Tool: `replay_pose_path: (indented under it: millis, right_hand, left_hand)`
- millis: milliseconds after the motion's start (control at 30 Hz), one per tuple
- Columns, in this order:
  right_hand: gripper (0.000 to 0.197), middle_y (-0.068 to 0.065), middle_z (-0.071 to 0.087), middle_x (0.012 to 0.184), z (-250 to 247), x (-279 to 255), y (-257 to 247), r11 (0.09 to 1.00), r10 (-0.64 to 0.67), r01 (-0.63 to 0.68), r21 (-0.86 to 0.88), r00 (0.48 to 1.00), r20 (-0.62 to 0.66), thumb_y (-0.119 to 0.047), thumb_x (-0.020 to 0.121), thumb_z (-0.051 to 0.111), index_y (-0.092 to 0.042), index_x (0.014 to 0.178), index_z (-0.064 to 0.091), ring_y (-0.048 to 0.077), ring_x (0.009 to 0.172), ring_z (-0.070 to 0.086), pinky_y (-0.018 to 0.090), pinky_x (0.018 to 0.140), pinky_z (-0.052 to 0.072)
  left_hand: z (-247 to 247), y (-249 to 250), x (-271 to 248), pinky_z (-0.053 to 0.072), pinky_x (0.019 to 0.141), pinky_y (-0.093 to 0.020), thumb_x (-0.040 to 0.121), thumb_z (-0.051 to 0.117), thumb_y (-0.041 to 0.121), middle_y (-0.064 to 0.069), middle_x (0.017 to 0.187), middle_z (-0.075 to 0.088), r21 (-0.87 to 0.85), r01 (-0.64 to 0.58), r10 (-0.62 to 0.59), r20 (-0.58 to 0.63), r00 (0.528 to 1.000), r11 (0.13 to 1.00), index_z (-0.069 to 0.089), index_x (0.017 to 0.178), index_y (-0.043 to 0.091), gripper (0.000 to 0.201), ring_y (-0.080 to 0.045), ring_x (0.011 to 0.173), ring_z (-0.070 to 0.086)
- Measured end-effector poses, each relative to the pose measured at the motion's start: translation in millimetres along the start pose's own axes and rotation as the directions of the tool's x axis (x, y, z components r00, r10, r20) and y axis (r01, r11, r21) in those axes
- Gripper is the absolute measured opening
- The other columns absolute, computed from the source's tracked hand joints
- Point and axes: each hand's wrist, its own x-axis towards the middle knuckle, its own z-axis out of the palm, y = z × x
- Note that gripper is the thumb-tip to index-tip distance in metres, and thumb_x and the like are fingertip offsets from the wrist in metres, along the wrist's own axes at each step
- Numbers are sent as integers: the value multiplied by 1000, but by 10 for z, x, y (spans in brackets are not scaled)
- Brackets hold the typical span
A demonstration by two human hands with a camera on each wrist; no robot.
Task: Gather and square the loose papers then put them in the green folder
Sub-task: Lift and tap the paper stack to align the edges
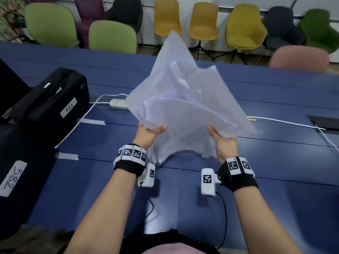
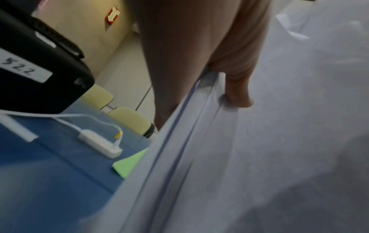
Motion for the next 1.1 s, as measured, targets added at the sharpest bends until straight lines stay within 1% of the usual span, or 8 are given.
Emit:
replay_pose_path:
  millis: [167, 267, 333, 500, 633, 800, 967, 1100]
  right_hand:
    - [36, -6, 64, 87, -175, -27, -43, 989, 82, -75, -129, 995, 50, -22, 76, 77, -14, 107, 59, 4, 71, 59, 3, 50, 47]
    - [35, -19, 71, 85, -224, -20, 73, 985, 117, -103, -137, 988, 100, -18, 66, 81, -22, 97, 66, -5, 77, 66, 18, 73, 55]
    - [29, -21, 71, 81, -222, 4, 115, 986, 121, -107, -131, 987, 107, -13, 71, 79, -23, 94, 66, -4, 80, 66, 16, 71, 50]
    - [36, -18, 72, 70, -228, 71, 129, 991, 110, -100, -88, 988, 107, -3, 77, 73, -5, 111, 64, -7, 67, 67, 7, 55, 49]
    - [38, -24, 73, 77, -207, 46, 141, 990, 124, -113, -82, 982, 143, -12, 65, 81, -22, 98, 66, -3, 80, 67, 15, 69, 50]
    - [47, -21, 74, 86, -202, 25, 151, 997, 77, -72, -38, 984, 159, -20, 55, 82, -24, 99, 65, -7, 82, 68, 9, 68, 52]
    - [38, -17, 70, 91, -175, 59, 166, 997, 68, -62, -42, 985, 160, -6, 70, 78, -24, 99, 63, -11, 78, 66, 4, 66, 49]
    - [45, -15, 70, 93, -129, 75, 160, 998, 60, -55, -31, 981, 185, -1, 70, 76, -16, 110, 62, -13, 77, 66, 3, 66, 48]
  left_hand:
    - [-238, -7, -54, 55, 77, -11, 76, 75, 2, 10, 96, 69, -28, -1, 2, 21, 1000, 1000, 62, 111, 19, 41, 11, 75, 67]
    - [-309, -81, -18, 53, 95, -36, 71, 77, -4, -12, 106, 71, -76, 54, -56, -34, 998, 996, 65, 112, 5, 43, -13, 91, 71]
    - [-324, -113, 26, 52, 96, -42, 68, 79, -6, -19, 115, 68, -75, 54, -54, 4, 999, 996, 63, 115, 3, 50, -28, 106, 67]
    - [-400, -235, 123, 50, 82, -26, 83, 71, 16, 5, 94, 67, -78, 82, -93, -161, 983, 994, 62, 104, 17, 23, -10, 88, 65]
    - [-441, -275, 185, 44, 82, -38, 99, 47, 22, -1, 80, 58, -69, 53, -67, -222, 973, 996, 61, 82, 19, 22, -20, 79, 54]
    - [-509, -61, 182, 48, 87, -38, 99, 41, 11, -8, 94, 60, 41, -130, 134, -161, 978, 991, 64, 85, 19, 27, -19, 88, 55]
    - [-525, 117, 180, 44, 73, -5, 99, 40, 3, 4, 89, 61, 206, -238, 252, -45, 967, 949, 61, 106, 11, 24, 14, 73, 55]
    - [-638, 44, 245, 46, 74, -16, 92, 47, -9, 2, 92, 61, 194, -97, 105, -28, 994, 976, 55, 117, 8, 32, -13, 87, 55]
